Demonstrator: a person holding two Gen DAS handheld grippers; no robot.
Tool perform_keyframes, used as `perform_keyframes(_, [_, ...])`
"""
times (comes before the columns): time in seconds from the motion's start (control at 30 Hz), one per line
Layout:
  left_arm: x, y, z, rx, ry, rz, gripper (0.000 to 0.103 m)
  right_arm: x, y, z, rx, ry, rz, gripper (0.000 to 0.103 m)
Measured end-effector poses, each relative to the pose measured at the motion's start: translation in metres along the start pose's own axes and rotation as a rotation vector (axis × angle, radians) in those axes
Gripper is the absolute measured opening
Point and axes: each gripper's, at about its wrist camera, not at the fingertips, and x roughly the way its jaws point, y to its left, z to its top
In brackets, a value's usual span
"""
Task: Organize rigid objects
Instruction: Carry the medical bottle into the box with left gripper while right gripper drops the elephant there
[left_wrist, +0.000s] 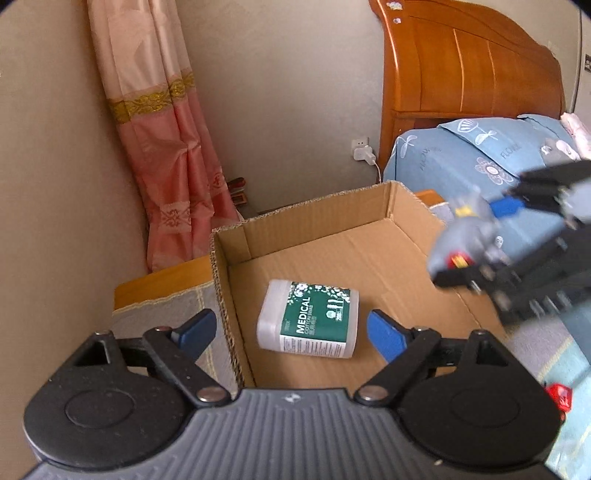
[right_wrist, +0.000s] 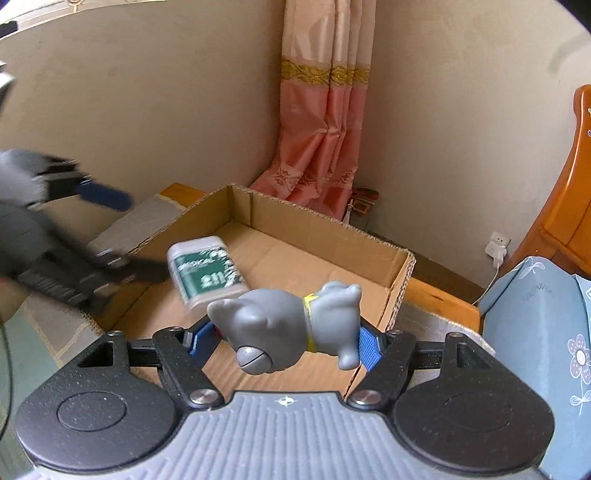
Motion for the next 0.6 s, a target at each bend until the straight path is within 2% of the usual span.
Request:
perform_keyframes(0.07, [-0.009,0.000,-0.003,-0.002,-0.005,-0.005,0.090,0.001,-0.003,0.004,0.014,-0.015,-0.027,0.082])
perform_keyframes(0.1, [-0.014,0.000,-0.006,0.000,-0.008,-0.005,0.091,0.001,-0.003,0.006,0.022,-0.011,-0.031,0.097])
perform_keyframes(0.13, [-0.019,-0.001,-0.008,0.001,-0.010,-0.003,0.091,0.001,-0.004,0.006,0.027,-0.017,-0.030,0.103])
perform_keyframes(0.37, [-0.040,-0.008,-0.031,0.012,-0.028,-0.013,0.095,-0.029,0.015,-0.016,0.000,-0.021,-0.040,0.103])
perform_keyframes(0.6, [-0.057,-0.018,-0.065,-0.024,-0.021,-0.043,0.095,-0.061,0.035,-0.070,0.041,-0.007,-0.046,0.103])
